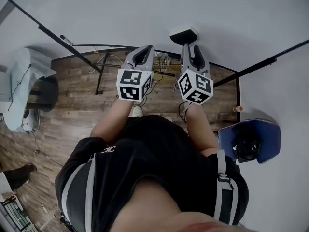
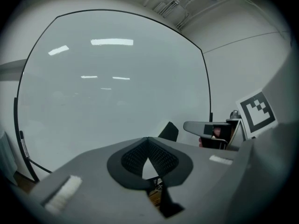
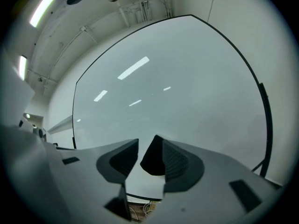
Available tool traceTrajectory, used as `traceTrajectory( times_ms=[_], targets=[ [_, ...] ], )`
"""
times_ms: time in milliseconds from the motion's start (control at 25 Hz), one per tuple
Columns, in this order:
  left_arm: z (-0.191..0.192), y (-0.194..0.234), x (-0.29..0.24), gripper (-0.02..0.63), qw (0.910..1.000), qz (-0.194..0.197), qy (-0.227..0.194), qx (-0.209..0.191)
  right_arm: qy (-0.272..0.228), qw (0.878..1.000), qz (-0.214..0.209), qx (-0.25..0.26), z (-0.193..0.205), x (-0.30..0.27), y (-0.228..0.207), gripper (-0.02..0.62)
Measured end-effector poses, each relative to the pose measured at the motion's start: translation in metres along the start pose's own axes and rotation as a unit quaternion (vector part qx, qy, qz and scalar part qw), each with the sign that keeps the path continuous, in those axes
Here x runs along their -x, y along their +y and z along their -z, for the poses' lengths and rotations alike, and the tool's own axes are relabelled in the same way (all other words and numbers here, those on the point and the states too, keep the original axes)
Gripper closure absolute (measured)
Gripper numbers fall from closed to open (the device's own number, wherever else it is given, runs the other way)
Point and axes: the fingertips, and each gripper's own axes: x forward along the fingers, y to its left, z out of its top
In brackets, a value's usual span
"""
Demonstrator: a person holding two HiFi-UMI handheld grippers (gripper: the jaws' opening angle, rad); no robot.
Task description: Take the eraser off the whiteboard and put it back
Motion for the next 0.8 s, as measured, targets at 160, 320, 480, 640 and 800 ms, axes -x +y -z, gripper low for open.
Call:
traceTrajectory(
  times_ms=[160, 320, 480, 640, 800],
  targets=[
    [0.001, 0.008, 0.005, 0.598, 1.0, -0.004, 0.001, 0.004, -0.012, 0.999, 0.03, -0.033, 0.0, -0.005, -0.006, 0.349],
    [0.002, 0.014, 0.01, 0.598, 0.9999, -0.008, 0.001, 0.007, -0.019, 0.993, 0.054, -0.107, 0.003, -0.012, -0.015, 0.325],
    [0.007, 0.018, 0.013, 0.598, 0.9999, -0.012, 0.003, 0.012, -0.016, 0.98, 0.062, -0.191, 0.014, -0.025, -0.024, 0.305],
    [0.013, 0.02, 0.016, 0.598, 0.9998, -0.012, 0.01, 0.013, -0.007, 0.969, 0.072, -0.238, 0.027, -0.038, -0.029, 0.299],
    [0.012, 0.025, 0.021, 0.598, 0.9998, -0.013, 0.007, 0.013, 0.009, 0.971, 0.078, -0.226, 0.035, -0.053, -0.026, 0.297]
  ],
)
